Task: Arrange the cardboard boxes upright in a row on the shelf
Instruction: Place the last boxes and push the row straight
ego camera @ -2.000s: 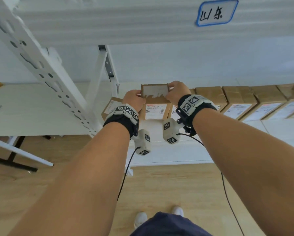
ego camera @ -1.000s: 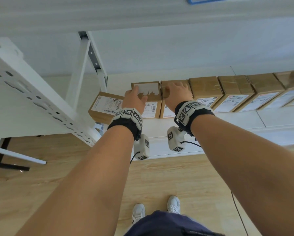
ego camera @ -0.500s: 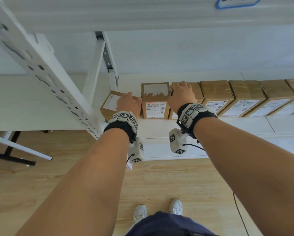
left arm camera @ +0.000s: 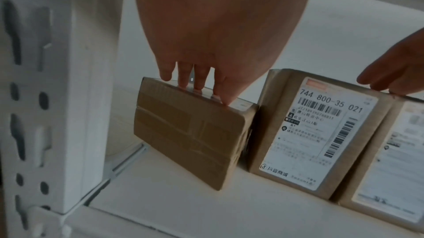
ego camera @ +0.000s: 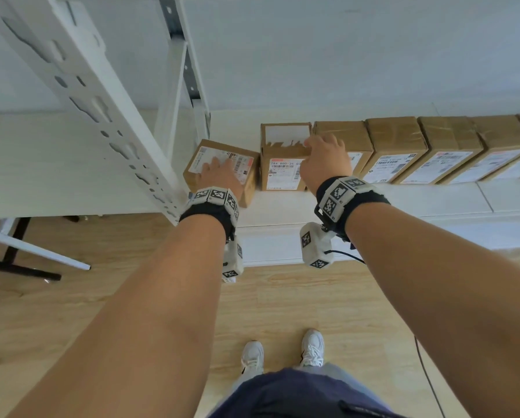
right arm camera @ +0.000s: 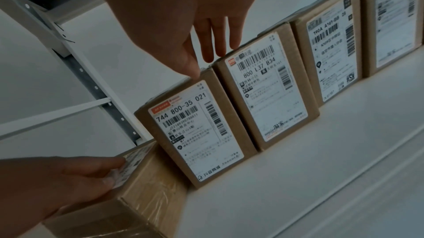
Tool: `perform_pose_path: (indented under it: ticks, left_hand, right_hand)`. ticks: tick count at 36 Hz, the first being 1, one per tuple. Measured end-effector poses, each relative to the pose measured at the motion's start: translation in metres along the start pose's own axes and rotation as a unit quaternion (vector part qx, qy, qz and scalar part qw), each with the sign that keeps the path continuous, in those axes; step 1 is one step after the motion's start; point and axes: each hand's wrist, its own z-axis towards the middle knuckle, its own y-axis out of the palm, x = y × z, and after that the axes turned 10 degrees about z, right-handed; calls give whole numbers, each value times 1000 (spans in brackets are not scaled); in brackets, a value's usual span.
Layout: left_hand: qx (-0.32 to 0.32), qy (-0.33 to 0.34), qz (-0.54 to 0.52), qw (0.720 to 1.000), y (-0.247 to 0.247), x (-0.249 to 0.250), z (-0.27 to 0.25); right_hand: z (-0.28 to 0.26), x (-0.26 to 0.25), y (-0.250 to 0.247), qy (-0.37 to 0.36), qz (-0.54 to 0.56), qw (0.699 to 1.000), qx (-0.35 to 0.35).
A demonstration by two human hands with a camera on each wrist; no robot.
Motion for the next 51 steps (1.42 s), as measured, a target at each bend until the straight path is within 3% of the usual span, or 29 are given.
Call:
perform_pose_path:
  ticks: [9,15,23,29,45,51]
  left_hand:
    - [22,36,47,998,-2,-5,-29]
    - [49,67,83,993,3,-3,-41]
    - [93,64,29,993,4,-14,-28]
    - [52,46,-1,998,6,-23,-7]
    - [66,-11,27,997,11,-13,1]
    - [58,-15,2,998,11,-8,-10]
  right_hand:
    - [-17,-6,8,21,41,996,76]
    - [-34,-14,22,52,49,995,72]
    - [-52,-20,54,112,83,988,-70]
    - [-52,-29,78,126,69,979,-142]
    - [-36,-22,88,237,126,954,-133]
    - [-37,-21,88,234,139,951,-143]
